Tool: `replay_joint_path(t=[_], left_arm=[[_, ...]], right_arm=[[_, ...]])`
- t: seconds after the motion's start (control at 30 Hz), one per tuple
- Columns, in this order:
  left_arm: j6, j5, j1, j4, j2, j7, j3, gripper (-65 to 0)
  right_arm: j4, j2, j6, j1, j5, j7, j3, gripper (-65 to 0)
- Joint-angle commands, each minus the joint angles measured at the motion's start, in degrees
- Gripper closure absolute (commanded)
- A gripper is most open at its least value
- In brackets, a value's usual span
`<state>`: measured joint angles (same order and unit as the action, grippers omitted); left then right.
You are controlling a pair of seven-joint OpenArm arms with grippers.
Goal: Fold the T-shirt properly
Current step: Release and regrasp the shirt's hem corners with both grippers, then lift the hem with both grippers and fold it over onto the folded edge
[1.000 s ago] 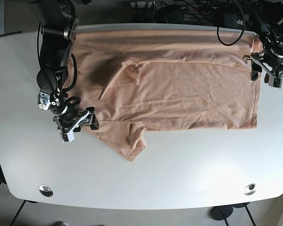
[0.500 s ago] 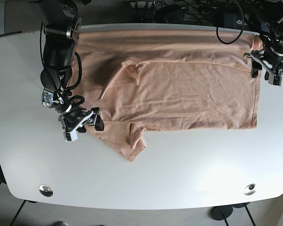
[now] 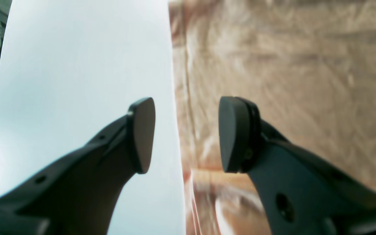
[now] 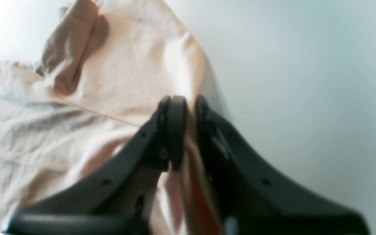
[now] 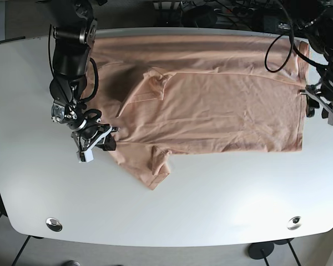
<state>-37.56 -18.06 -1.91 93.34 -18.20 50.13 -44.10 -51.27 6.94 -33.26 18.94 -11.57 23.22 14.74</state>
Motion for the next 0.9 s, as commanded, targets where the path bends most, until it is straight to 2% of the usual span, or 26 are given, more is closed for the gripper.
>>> replay_joint_path(t=[0.03, 0.1, 0.2, 0.37, 0.53, 0.73, 0.77, 0.8, 0.9], left_arm=[[4.1, -0.8, 4.8, -4.2, -1.2, -0.9, -0.3, -39.3], [9.2, -0.8, 10.4, -11.6, -2.5, -1.0, -0.2, -49.4], [10.8, -0.8, 16.8, -22.2, -4.4, -2.8, 2.9, -49.9], [10.7, -1.1, 21.7, -37.1, -8.0, -11.4, 12.9, -49.9], [10.7, -1.0, 26.0, -49.5, -8.9, -17.6, 18.2, -49.9], [10.7, -1.1, 29.6, -59.2, -8.2, -22.3, 24.4, -49.6], [10.8, -1.1, 30.0, -60.9, -7.4, -23.4, 25.0, -46.7], [10.8, -1.1, 30.3, -62.6, -7.0, -24.5, 25.3, -41.0], [11.0, -1.0, 31.1, -66.6, -7.1, -28.0, 25.3, -13.6]], right_arm=[[-0.3, 0.2, 0.51, 0.4, 1.9, 3.0, -0.1, -3.3], [-0.3, 0.2, 0.6, 0.4, 1.9, 3.0, 0.0, -2.2], [-0.3, 0.2, 0.6, 0.5, 1.9, 3.0, 0.0, -2.2], [-0.3, 0.0, 0.6, 0.4, 1.5, 2.4, 0.1, -2.2], [-0.3, 0.0, 0.33, 0.4, 1.5, 2.1, 0.1, -2.2], [-0.3, 0.2, 0.33, 0.4, 1.5, 2.1, 0.1, -2.2], [-0.3, 0.2, 0.33, 0.4, 1.5, 2.1, 0.1, -2.2], [-0.3, 0.2, 0.33, 0.4, 1.5, 2.1, 0.1, -2.2], [-0.3, 0.1, 0.51, 0.5, 1.5, 2.1, 0.1, -2.2]])
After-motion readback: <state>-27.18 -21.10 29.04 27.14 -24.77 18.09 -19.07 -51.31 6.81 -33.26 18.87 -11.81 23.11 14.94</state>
